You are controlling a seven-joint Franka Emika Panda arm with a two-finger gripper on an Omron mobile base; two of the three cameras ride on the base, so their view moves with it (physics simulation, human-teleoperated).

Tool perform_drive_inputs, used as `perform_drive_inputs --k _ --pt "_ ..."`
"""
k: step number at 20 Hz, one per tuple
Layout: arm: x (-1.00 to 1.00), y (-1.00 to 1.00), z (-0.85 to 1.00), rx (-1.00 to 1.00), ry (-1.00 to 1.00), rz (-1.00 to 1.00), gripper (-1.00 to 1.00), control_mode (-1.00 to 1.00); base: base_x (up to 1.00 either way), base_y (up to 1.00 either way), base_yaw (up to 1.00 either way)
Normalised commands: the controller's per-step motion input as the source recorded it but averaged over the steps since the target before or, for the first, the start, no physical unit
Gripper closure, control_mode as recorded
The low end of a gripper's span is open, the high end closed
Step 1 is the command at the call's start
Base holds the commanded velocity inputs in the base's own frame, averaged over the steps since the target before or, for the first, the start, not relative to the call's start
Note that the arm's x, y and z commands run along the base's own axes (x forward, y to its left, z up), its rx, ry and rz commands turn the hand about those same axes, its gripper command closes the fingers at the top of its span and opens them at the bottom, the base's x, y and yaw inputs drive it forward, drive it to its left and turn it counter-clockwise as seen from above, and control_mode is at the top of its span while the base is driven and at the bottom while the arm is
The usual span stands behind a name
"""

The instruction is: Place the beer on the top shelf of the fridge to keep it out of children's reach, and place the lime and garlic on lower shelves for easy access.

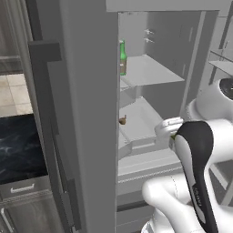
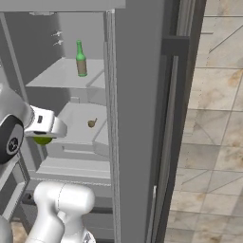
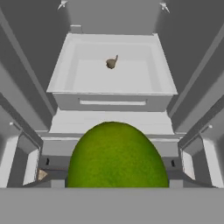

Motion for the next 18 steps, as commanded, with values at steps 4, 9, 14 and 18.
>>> perform_drive_inputs --k 4,9,14,18 --pt "0.48 -0.03 -0.08 0.0 0.0 0.0 1.0 -1.0 0.0 0.0 0.0" --pt "0.5 0.0 -0.34 0.0 0.0 0.0 1.0 -1.0 0.0 0.0 0.0" --pt "0.54 -0.01 -0.49 0.0 0.0 0.0 1.0 -1.0 0.0 0.0 0.0" --pt "0.62 -0.01 -0.5 0.0 0.0 0.0 1.0 -1.0 0.0 0.0 0.0"
